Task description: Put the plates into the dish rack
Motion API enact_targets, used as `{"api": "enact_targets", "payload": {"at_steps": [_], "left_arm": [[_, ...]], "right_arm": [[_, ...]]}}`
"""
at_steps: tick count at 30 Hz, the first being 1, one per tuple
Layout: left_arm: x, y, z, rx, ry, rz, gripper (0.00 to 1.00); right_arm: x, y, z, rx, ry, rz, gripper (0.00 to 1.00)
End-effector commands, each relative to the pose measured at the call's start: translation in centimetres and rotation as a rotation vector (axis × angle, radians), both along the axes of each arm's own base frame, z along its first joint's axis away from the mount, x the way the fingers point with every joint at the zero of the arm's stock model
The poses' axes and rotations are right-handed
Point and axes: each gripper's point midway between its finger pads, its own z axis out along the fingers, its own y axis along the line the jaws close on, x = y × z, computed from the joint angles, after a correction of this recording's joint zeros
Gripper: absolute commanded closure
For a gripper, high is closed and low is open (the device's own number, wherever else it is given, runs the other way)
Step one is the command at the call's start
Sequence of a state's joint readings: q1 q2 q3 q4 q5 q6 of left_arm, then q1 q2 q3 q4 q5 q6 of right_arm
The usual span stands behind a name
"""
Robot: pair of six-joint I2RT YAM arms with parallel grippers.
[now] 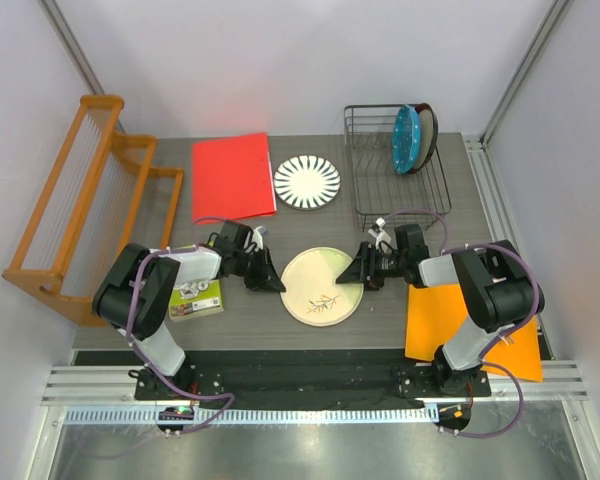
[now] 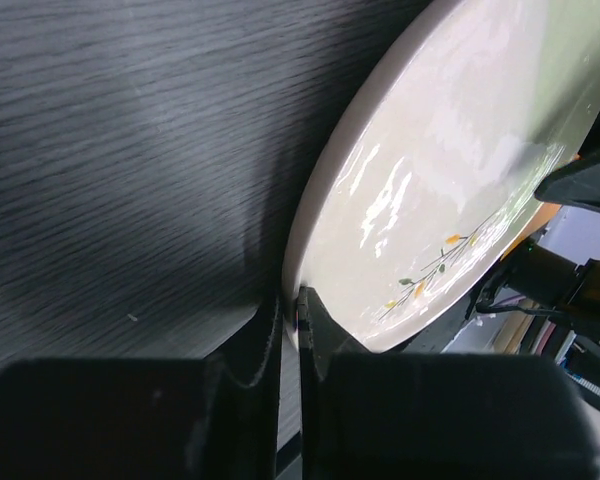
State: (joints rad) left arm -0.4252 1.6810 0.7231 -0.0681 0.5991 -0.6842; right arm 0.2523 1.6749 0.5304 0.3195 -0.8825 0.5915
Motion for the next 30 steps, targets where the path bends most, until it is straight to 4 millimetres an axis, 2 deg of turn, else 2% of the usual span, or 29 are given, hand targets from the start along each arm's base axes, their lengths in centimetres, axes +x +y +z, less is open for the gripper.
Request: {"api": "enact_targets", "payload": {"at_steps": [1,3,4,5,6,7,8,9,10,11,12,14,16,17,19,20,22,23,25,26,29,30], "left_arm": [[-0.9,0.4,-1.7,0.057,0.025,-0.014,0.87],[-0.8,0.5,-1.6,0.067,0.027,-0.02,0.73],[-0.6,0.6,-1.8,0.076,0.027,-0.018,0.67],[-0.6,0.6,-1.7,0.083,0.027,-0.021,0.6],[-0.3,0.6,-1.4,0.086,0.019,-0.025,0.58],[-0.2,0.7,-1.4,0.096,0.004,-0.042,0.56],[0.3,0.8,-1.3,0.11,-0.01,-0.041,0.52],[0.0,1.4,-1.4,0.154,0.009,-0.042,0.5],[1.0,1.7,-0.9,0.183,-0.033,-0.053,0.49],[1.4,1.9,0.0,0.183,-0.059,-0.063,0.47],[1.0,2.5,0.5,0.206,-0.041,-0.066,0.45],[2.0,3.5,3.4,0.225,-0.126,-0.069,0.35],[3.0,4.1,6.0,0.241,-0.222,-0.065,0.3],[3.7,4.8,8.0,0.272,-0.312,-0.054,0.26],[4.7,5.6,10.3,0.305,-0.41,-0.026,0.2],[5.9,6.6,11.6,0.363,-0.468,0.015,0.01],[6.9,7.8,13.5,0.418,-0.542,0.062,0.01],[7.5,8.2,14.5,0.443,-0.578,0.065,0.0],[8.8,10.2,15.3,0.549,-0.639,0.118,0.0],[9.4,10.7,15.7,0.583,-0.67,0.125,0.01],[11.1,13.1,17.0,0.732,-0.732,0.153,0.0],[11.7,13.5,17.8,0.763,-0.753,0.169,0.01]], "right_arm": [[-2.9,-1.0,-3.3,-0.151,0.081,0.02,0.53],[-2.9,-1.0,-2.6,-0.155,0.07,0.03,0.63],[-2.8,-1.1,-2.3,-0.157,0.054,0.042,0.79],[-2.5,-0.9,-1.8,-0.155,0.041,0.051,0.87],[-2.8,-1.1,-1.7,-0.166,0.06,0.061,0.96],[-3.2,-1.1,-1.5,-0.166,0.071,0.08,0.99],[-2.5,-1.0,-0.7,-0.169,0.024,0.112,0.99],[-3.1,-1.2,-0.4,-0.182,0.044,0.137,0.99],[-3.0,-1.2,0.2,-0.184,0.03,0.156,0.99],[-2.0,-1.2,1.2,-0.196,-0.053,0.192,0.99],[-2.3,-1.5,1.7,-0.217,-0.046,0.213,0.99],[-0.2,-1.6,4.8,-0.243,-0.165,0.218,0.99],[0.4,-1.6,7.7,-0.245,-0.219,0.227,0.99],[2.1,-1.1,10.7,-0.236,-0.303,0.223,0.99],[3.5,-1.1,13.7,-0.25,-0.371,0.211,0.99],[5.7,-1.0,17.0,-0.262,-0.466,0.177,0.99],[8.3,-1.5,20.1,-0.283,-0.543,0.108,0.99],[10.7,-1.9,23.1,-0.303,-0.622,0.051,0.99],[13.9,-3.3,26.1,-0.332,-0.698,-0.054,0.99],[16.0,-3.9,28.6,-0.347,-0.777,-0.12,0.99],[20.3,-7.3,32.3,-0.463,-0.897,-0.327,0.99],[22.3,-9.2,33.9,-0.531,-0.957,-0.457,0.99]]}}
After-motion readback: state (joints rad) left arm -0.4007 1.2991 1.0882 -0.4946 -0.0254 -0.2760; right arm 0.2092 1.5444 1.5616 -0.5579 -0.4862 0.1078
